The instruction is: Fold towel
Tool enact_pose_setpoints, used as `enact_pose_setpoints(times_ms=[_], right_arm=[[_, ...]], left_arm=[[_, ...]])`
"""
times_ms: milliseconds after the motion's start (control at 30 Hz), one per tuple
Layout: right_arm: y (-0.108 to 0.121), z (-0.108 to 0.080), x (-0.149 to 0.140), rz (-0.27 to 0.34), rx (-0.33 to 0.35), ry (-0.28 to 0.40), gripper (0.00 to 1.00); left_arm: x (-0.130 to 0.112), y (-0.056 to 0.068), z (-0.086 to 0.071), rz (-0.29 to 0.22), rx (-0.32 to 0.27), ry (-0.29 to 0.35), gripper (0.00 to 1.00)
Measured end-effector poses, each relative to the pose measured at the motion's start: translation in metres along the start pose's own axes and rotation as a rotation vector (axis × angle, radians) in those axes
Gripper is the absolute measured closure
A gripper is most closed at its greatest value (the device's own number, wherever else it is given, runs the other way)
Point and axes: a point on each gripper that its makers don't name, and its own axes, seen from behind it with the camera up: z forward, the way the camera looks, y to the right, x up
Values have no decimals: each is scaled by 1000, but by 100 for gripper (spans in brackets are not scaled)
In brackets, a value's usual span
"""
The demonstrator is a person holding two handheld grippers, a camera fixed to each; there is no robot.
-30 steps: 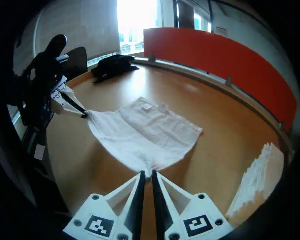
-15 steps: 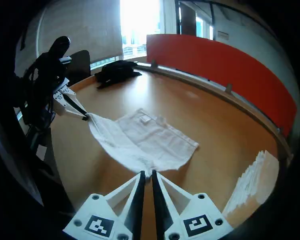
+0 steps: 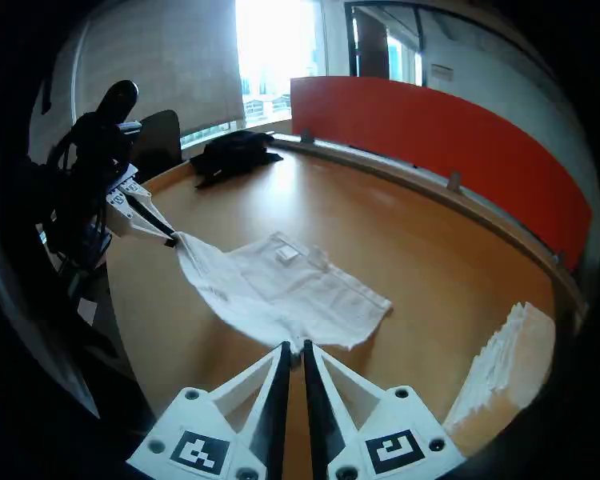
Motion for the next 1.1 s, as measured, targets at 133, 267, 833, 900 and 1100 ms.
enact_pose_setpoints(times_ms=[133, 267, 833, 900, 1100], right_arm=[[0, -2, 0, -1, 0, 0, 88], [0, -4, 1, -5, 4, -2, 89], [0, -13, 6, -9, 12, -3, 89], [1, -12, 5, -8, 11, -5, 89], [3, -11, 4, -8, 8, -9, 89]], left_arm=[[1, 3, -1, -10, -5, 5, 89], [1, 7, -4, -13, -11, 4, 89], [1, 12, -14, -29, -29, -8, 89], [1, 14, -14, -29, -33, -12, 89], [-1, 18, -15, -26, -46, -22, 89]])
